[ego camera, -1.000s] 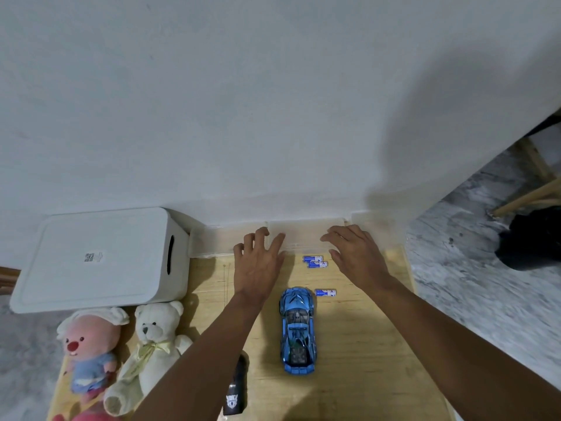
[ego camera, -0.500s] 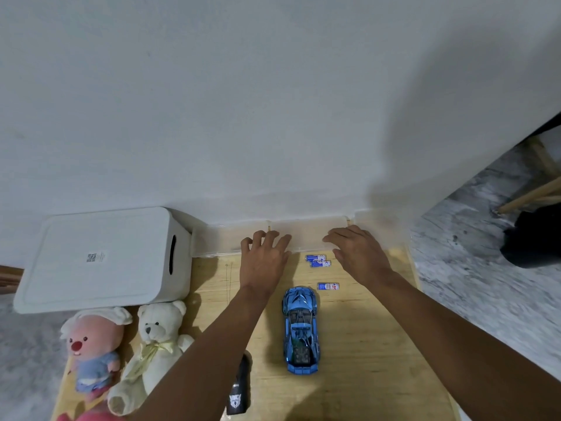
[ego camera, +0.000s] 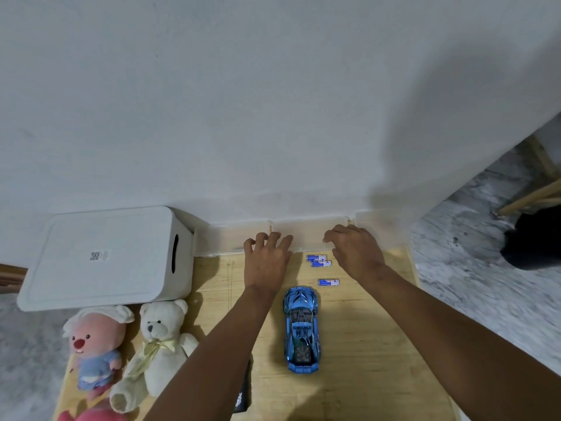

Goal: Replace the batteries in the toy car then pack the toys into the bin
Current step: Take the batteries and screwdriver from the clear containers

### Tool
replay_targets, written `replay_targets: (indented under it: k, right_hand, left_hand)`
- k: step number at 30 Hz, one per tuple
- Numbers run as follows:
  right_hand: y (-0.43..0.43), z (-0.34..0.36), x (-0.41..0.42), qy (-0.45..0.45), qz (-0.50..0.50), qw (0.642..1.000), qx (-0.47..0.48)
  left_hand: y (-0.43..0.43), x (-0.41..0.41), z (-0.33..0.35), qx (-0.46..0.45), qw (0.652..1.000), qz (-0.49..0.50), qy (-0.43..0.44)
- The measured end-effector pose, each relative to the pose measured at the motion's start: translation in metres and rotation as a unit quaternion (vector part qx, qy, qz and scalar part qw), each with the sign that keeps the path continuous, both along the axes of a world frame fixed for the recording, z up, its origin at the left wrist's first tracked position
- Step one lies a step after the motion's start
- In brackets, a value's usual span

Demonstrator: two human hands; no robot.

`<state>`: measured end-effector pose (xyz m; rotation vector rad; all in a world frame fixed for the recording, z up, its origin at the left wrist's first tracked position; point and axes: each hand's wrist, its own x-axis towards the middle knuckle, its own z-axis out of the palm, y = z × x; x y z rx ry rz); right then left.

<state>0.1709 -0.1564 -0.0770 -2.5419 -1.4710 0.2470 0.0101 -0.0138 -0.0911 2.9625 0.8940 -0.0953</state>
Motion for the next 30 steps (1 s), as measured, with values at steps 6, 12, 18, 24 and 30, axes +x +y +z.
replay_targets:
  k: [6, 12, 18, 24, 30]
  right_hand:
    - [-0.003, 0.006, -0.003, 0.016, 0.002, 1.0, -0.021]
    - [0.003, 0.005, -0.005, -0.013, -0.004, 0.999, -0.042]
    - [0.0, -0.012, -0.015, -0.059, -0.02, 0.997, -0.044]
    - [0.029, 0.006, -0.03, -0.108, -0.006, 0.994, 0.007]
    - [0.099, 0.012, -0.083, -0.037, 0.131, 0.991, 0.021]
  left_hand:
    - [0.0, -0.001, 0.001, -0.015, 1.0, -0.002, 0.015]
    - [0.003, 0.0, 0.007, -0.016, 1.0, -0.01, 0.023]
    - [0.008, 0.0, 0.011, -0.055, 0.998, -0.007, 0.015]
    - [0.052, -0.052, 0.027, -0.108, 0.986, 0.097, -0.084]
    - [0.087, -0.09, 0.019, -0.115, 0.984, 0.137, -0.004]
